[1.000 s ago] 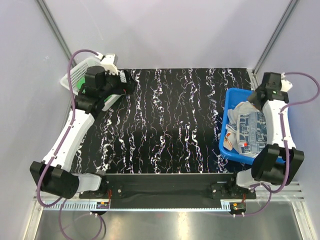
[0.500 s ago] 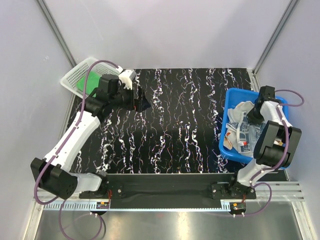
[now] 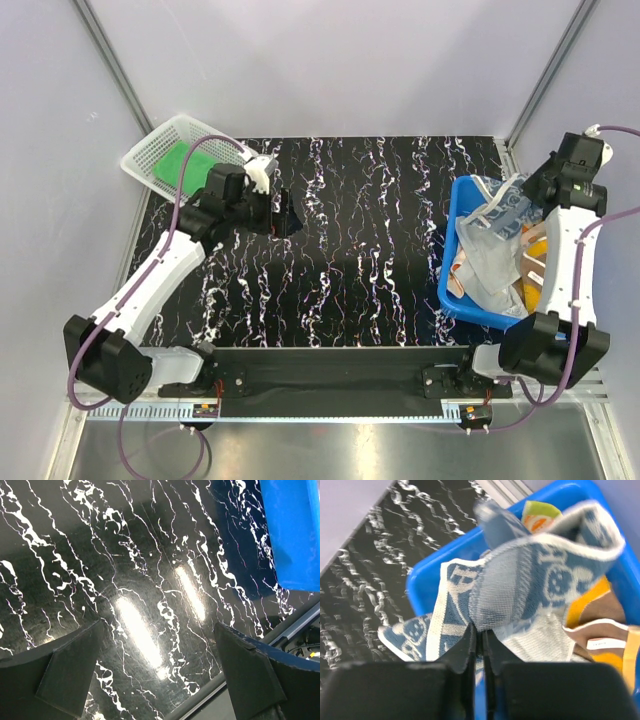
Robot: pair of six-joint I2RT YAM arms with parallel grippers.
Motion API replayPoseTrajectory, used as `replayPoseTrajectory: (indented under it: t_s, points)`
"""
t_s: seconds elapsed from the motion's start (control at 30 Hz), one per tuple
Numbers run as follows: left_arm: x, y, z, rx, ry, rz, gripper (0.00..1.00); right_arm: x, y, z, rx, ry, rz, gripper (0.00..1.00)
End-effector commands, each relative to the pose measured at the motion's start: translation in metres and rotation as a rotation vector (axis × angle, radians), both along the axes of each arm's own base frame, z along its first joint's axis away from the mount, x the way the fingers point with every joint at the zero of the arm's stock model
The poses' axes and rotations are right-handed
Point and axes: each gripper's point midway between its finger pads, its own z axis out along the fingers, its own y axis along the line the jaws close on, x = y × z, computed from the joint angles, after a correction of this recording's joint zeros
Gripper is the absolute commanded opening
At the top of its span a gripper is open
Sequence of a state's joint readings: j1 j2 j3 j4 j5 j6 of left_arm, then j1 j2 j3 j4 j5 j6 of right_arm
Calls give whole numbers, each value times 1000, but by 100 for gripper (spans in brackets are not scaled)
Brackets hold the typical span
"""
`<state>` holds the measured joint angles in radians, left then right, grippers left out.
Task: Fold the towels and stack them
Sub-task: Grab crumpled towel, then move the towel to the center of the board
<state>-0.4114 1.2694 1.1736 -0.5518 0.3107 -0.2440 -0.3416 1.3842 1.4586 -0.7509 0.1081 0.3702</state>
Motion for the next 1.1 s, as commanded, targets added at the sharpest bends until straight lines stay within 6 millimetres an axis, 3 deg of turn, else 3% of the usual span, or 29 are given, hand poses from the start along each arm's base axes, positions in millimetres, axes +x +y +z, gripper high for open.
replayPoseTrajectory:
  t_s: [0.0, 0.07, 0.1, 0.13, 0.2, 0.23, 0.27, 0.3, 0.37, 0.43, 0.47, 0.5, 0.53, 0.57, 0.63, 0.67, 0.77, 0.83, 0.9, 0.93, 0.97, 1.07]
  points:
    - [4, -6, 38, -70, -126, -11, 99, -7, 15, 16, 49, -36, 35, 5]
    - [1, -3, 40, -60, -138, -11, 99, -6, 32, 27, 88, -86, 109, 0]
    - [1, -1, 42, -59, -146, -7, 99, -2, 42, 43, 96, -162, 168, 0]
    - [-1, 1, 46, -59, -162, 0, 99, 3, 70, 58, 169, -234, 303, 0]
    - [1, 8, 47, -48, -177, 41, 99, 8, 104, 99, 223, -375, 457, 0]
    - [1, 15, 49, -38, -196, 81, 99, 3, 133, 118, 275, -426, 583, 0]
    - [2, 18, 50, -37, -201, 101, 99, 1, 148, 134, 291, -465, 630, 0]
    - [2, 21, 53, -36, -212, 119, 99, -5, 179, 155, 293, -499, 726, 0]
    - [0, 26, 59, -41, -224, 144, 99, -12, 210, 164, 339, -496, 811, 0]
    - [-4, 29, 62, -45, -227, 154, 99, -23, 256, 155, 445, -446, 955, 2]
    - [-6, 31, 62, -52, -218, 172, 99, -29, 279, 154, 511, -451, 1029, 9]
    - [-9, 35, 63, -55, -213, 196, 98, -41, 305, 118, 610, -359, 1101, 13]
    - [-12, 37, 58, -61, -200, 214, 98, -45, 316, 100, 638, -328, 1104, 19]
    - [-16, 38, 57, -67, -203, 213, 98, -46, 320, 53, 671, -234, 1052, 28]
    - [-26, 37, 48, -85, -203, 188, 98, -50, 325, 14, 640, -177, 997, 32]
    - [-28, 38, 43, -81, -193, 187, 98, -56, 322, -23, 656, -101, 946, 34]
    - [-36, 38, 14, -50, -104, 177, 96, -60, 304, -71, 625, -16, 790, 57]
    - [-42, 37, -12, -30, -30, 176, 95, -61, 295, -84, 587, 8, 740, 59]
    - [-43, 37, -28, -27, 4, 187, 92, -60, 299, -87, 552, 19, 761, 59]
    - [-45, 41, -47, -13, 45, 220, 91, -60, 300, -91, 495, 38, 776, 57]
    - [-44, 43, -53, -13, 53, 240, 91, -58, 315, -80, 457, 31, 832, 57]
    - [-40, 49, -74, -14, 83, 320, 89, -52, 334, -102, 311, 144, 912, 53]
